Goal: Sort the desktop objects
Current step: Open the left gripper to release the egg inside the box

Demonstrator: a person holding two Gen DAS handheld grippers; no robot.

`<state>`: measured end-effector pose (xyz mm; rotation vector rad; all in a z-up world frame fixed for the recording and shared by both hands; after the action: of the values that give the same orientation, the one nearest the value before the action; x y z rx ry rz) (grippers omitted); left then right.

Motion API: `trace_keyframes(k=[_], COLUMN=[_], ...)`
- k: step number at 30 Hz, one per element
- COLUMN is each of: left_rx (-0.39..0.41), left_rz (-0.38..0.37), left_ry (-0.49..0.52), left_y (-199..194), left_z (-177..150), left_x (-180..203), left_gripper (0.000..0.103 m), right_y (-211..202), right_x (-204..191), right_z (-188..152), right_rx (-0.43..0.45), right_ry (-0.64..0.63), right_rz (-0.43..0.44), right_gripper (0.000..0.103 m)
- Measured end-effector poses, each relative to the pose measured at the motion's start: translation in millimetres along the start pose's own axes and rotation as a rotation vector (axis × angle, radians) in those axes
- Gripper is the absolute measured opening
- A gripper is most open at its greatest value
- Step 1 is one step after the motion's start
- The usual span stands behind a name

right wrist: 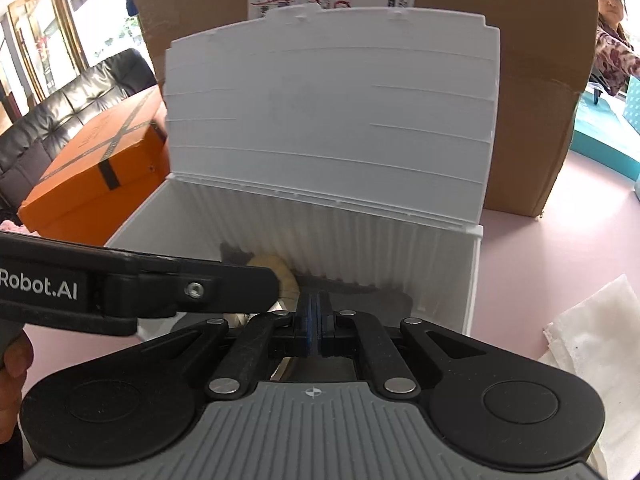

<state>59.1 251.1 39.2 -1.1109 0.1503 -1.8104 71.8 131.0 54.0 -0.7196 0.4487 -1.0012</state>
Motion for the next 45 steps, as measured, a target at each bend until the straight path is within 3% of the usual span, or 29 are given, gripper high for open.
trace_keyframes(k=[6,12,16,19,23,33,34,36,37,38,40,41,42,44,45], left_rx=[0.061,0.142,0.112,0.098,0.11,0.095,0.102,0.119,0.13,0.14,0.154,0.16,0.166,0.189,0.205], left_rz=[0.013,0.098,0.072,0.076,0.086,0.068,0.06,0.044,0.035,0.026,0.009,0.001,-0.007,-0.014,-0.018], left_ry=[-0.008,0.059,0.051,0.046,0.042,0.059,0.061,0.06,0.056,0.053,0.051,0.05,0.049,0.043,0.04], left_y=[-16,-33,-31,-28,-32,-30,-31,-33,-35,-36,-40,-42,-44,-49,-52], left_z=[10,20,19,20,22,18,19,19,19,19,19,19,19,20,20], left_x=[-7,-5,-6,-7,-10,-2,-1,1,1,2,5,6,8,10,12], left_gripper=[0.046,0.046,0.046,0.046,0.046,0.047,0.049,0.067,0.083,0.084,0.084,0.086,0.088,0.103,0.103], right_y=[3,4,13,19,21,14,14,7,2,-3,-20,-29,-39,-61,-70], right_x=[4,9,-1,-10,-19,-17,-19,-21,-21,-22,-23,-22,-21,-15,-13], right_z=[5,17,24,28,31,29,29,28,28,28,28,28,28,25,23], right_rx=[0.003,-0.004,-0.085,-0.122,-0.103,-0.07,-0.05,-0.014,0.004,0.027,0.105,0.148,0.198,0.322,0.37], right_ry=[0.007,0.03,0.047,0.029,-0.023,-0.005,0.004,0.012,0.014,0.016,0.033,0.043,0.057,0.096,0.11], right_rz=[-0.014,0.025,0.111,0.112,0.061,0.056,0.049,0.033,0.034,0.038,0.051,0.057,0.063,0.068,0.068], right_gripper=[0.002,0.003,0.003,0.003,0.003,0.004,0.006,0.009,0.014,0.02,0.059,0.071,0.094,0.103,0.103])
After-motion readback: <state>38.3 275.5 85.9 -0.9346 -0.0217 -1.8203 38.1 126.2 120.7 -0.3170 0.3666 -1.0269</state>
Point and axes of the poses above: each gripper's, at about its wrist camera, not at the fingertips, and y roughly the way its jaws point, x to its right, z to its top, the point moved 6 cm from there along y, roughly the way its jaws point, and after that the axes turned 11 degrees about -z, right-handed, at the moved point
